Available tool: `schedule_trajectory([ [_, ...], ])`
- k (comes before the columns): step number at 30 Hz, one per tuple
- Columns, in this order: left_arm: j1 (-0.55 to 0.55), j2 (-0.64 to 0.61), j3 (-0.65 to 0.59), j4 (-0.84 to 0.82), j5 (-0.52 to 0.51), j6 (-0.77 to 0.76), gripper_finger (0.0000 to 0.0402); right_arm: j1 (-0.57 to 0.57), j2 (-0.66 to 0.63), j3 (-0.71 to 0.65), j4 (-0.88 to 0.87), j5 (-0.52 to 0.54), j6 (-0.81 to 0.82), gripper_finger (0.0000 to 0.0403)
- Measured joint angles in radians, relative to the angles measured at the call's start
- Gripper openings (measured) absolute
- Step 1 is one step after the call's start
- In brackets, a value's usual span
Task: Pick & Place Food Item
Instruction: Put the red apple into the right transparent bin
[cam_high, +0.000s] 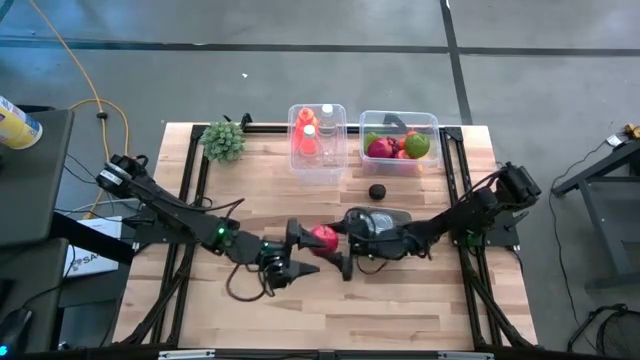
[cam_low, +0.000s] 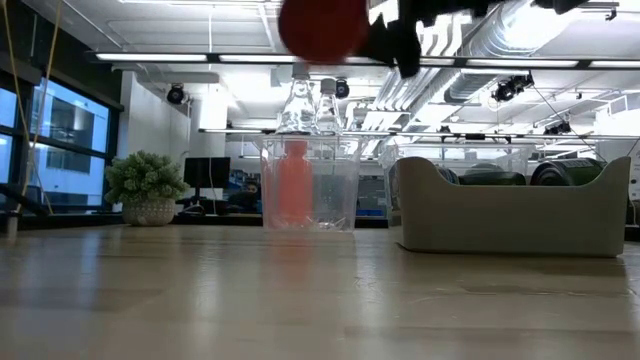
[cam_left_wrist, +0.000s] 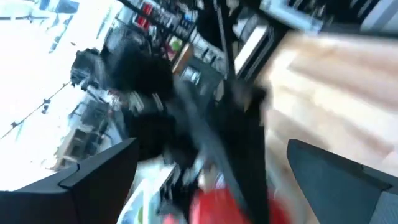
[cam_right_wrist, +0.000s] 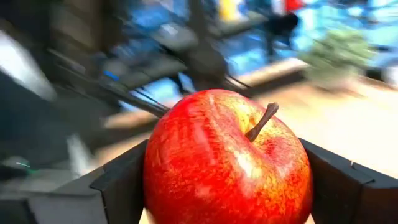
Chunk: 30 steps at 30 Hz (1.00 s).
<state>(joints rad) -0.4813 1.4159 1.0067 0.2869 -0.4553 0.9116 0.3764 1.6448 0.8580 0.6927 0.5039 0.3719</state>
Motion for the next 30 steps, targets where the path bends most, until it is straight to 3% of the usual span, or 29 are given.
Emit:
schedule_trajectory([
  [4, -0.045, -0.002, 0.001, -0.029, -0.058, -0.074, 0.0399, -0.001, -0.06, 0.002, -0.205, 0.209, 0.0, 0.0323],
  [10, -0.12, -0.002, 0.0, -0.06, -0.234, -0.158, 0.04, -0.013, -0.173, 0.001, -0.501, 0.512, 0.017, 0.0325],
  [14, -0.153, -0.002, 0.0, -0.072, -0.373, -0.336, 0.04, -0.036, -0.275, 0.002, -0.677, 0.776, 0.038, 0.0324],
  [16, -0.153, -0.002, -0.001, -0.092, -0.448, -0.444, 0.04, -0.074, -0.325, 0.001, -0.751, 0.83, 0.05, 0.0326],
  [21, -0.122, -0.003, -0.001, -0.199, -0.535, -0.656, 0.04, -0.268, -0.447, 0.002, -0.902, 0.799, 0.051, 0.0326],
  [26, -0.083, -0.006, -0.002, -0.311, -0.458, -0.789, 0.04, -0.557, -0.461, -0.012, -0.931, 0.496, 0.077, 0.0334],
  [30, -0.064, -0.006, -0.002, -0.356, -0.454, -0.796, 0.04, -0.721, -0.414, -0.011, -0.924, 0.36, 0.071, 0.0367],
])
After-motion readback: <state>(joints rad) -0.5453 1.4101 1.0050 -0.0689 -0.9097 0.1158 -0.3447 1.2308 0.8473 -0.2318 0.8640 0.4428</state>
